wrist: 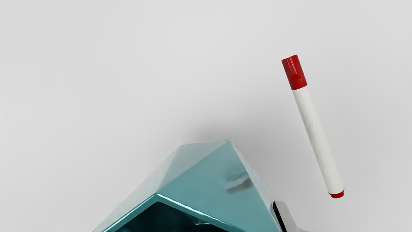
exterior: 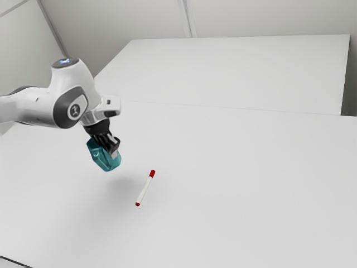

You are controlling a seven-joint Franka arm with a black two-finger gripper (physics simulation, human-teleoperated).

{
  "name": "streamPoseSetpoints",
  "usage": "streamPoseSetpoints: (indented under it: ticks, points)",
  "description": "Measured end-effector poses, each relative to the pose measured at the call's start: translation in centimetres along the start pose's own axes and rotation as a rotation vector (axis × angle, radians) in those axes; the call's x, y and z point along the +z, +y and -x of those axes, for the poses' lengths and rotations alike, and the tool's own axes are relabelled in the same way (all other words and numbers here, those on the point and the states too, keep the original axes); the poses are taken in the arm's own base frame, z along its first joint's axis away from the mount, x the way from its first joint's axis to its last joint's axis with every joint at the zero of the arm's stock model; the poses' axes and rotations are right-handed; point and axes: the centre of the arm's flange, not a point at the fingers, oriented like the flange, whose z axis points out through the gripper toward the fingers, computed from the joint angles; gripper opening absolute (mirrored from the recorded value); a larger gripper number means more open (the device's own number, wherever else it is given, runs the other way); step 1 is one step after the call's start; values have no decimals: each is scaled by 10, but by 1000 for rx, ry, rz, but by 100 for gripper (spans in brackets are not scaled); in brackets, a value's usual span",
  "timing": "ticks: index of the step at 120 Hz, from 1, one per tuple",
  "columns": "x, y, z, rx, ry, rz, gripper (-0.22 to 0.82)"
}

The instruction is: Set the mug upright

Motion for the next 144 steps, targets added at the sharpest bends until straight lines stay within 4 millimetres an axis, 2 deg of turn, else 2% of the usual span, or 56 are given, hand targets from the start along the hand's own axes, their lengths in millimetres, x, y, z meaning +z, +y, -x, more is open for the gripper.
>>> streamPoseSetpoints:
  ticks: [52,144]
  points:
    - [34,21,7,-136,-37,-81,-15]
    - [82,41,-8,-250,-57,-128,-15]
